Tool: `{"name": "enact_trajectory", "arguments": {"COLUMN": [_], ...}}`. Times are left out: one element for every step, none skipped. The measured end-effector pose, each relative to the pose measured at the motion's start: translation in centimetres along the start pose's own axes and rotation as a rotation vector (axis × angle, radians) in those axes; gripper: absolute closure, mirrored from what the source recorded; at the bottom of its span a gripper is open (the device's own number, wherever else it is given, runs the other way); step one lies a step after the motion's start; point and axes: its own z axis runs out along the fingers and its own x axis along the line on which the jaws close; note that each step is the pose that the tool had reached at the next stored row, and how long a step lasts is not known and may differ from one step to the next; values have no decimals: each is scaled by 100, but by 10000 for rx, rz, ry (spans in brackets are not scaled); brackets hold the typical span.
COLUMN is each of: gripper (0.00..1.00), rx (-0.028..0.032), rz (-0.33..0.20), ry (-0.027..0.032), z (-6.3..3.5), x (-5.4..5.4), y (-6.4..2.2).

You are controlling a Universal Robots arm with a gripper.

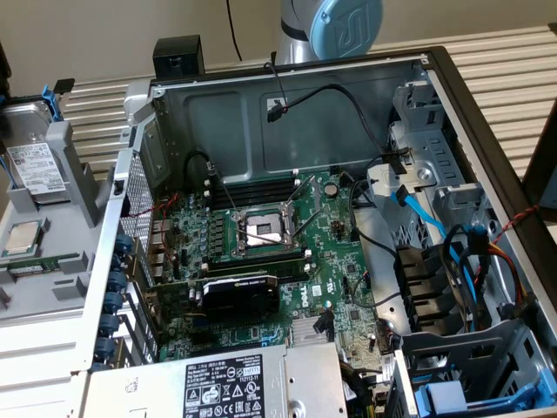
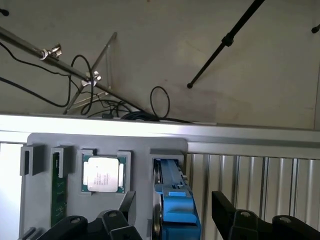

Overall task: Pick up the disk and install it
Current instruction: 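Pick up the disk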

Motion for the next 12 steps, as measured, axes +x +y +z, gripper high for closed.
{"name": "enact_trajectory", "arguments": {"gripper": [29, 29, 29, 29, 29, 29, 29, 32, 32, 39, 39, 39], "rx": [1, 2, 3, 4, 5, 4, 2, 3, 2, 3, 2, 2], "rz": [-1, -1, 0, 0, 1, 3, 5, 6, 7, 7, 11, 15], "ry": [0, 0, -1, -1, -1, -1, 0, 0, -1, -1, 0, -1], "z": [1, 1, 2, 2, 3, 2, 2, 2, 1, 2, 2, 2], "x": [0, 0, 0, -1, -3, -8, -12, -15, -15, -15, -17, -21], "y": [0, 0, 1, 3, 5, 7, 10, 11, 12, 11, 12, 16]}}
